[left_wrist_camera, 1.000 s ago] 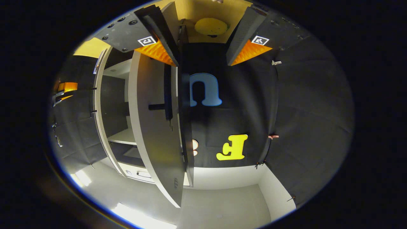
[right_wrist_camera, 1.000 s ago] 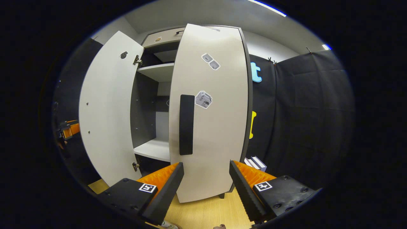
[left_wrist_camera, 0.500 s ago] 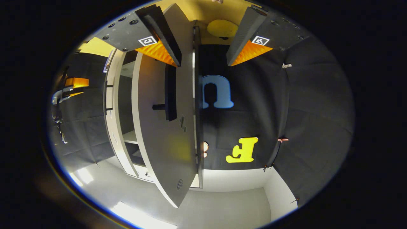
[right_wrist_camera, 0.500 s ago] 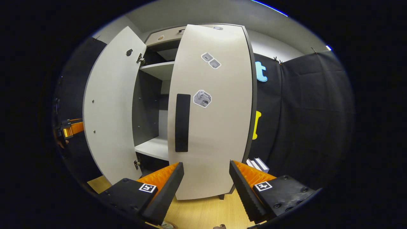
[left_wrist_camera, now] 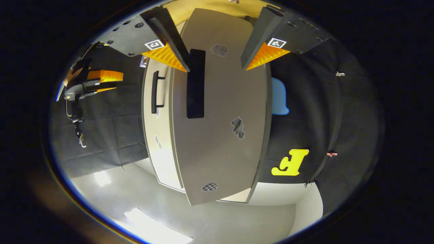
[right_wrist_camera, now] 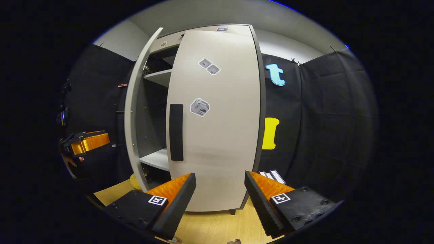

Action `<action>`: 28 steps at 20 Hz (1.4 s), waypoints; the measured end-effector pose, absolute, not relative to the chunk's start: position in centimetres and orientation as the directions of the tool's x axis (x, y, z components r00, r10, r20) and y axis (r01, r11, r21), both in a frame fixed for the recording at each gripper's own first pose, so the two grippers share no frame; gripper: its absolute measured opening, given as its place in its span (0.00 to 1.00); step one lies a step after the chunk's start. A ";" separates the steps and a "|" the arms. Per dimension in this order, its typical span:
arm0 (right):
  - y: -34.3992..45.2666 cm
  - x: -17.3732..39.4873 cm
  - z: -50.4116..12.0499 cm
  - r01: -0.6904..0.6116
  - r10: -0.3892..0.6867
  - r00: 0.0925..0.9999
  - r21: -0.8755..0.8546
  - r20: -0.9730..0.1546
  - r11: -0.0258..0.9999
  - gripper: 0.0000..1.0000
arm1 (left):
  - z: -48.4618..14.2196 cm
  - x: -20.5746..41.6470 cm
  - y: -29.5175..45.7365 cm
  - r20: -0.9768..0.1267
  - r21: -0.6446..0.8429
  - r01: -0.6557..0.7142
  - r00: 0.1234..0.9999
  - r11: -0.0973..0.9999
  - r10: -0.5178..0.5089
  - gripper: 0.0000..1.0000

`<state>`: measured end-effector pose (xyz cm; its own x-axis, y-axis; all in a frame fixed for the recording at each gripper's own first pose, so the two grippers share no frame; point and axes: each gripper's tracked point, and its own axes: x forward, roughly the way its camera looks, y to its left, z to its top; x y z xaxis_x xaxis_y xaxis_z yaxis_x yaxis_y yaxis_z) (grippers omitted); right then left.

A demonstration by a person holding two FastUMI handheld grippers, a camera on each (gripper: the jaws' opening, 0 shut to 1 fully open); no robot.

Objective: Grasp the bottle in the cabinet with the left hand and place it on the coaster, then close the right door with the right hand and the left door with the left hand.

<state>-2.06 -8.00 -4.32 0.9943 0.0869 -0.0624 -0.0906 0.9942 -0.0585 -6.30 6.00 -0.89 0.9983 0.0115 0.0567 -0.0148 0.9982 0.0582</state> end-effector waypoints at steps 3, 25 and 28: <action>-8.7 -2.0 -4.5 -0.092 0.089 0.994 -0.045 -0.068 0.995 0.95 | -1.0 -5.7 4.9 0.048 0.063 -0.008 0.999 0.998 0.005 0.95; -6.6 0.5 -2.8 -0.124 0.124 0.992 0.007 -0.014 0.992 0.95 | -3.0 -4.1 4.7 -0.009 0.030 -0.022 1.000 0.999 0.022 0.92; -6.6 0.5 -2.9 -0.117 0.117 0.993 0.005 -0.014 0.993 0.95 | -3.0 -4.0 4.5 -0.012 0.021 -0.016 1.000 1.000 0.016 0.96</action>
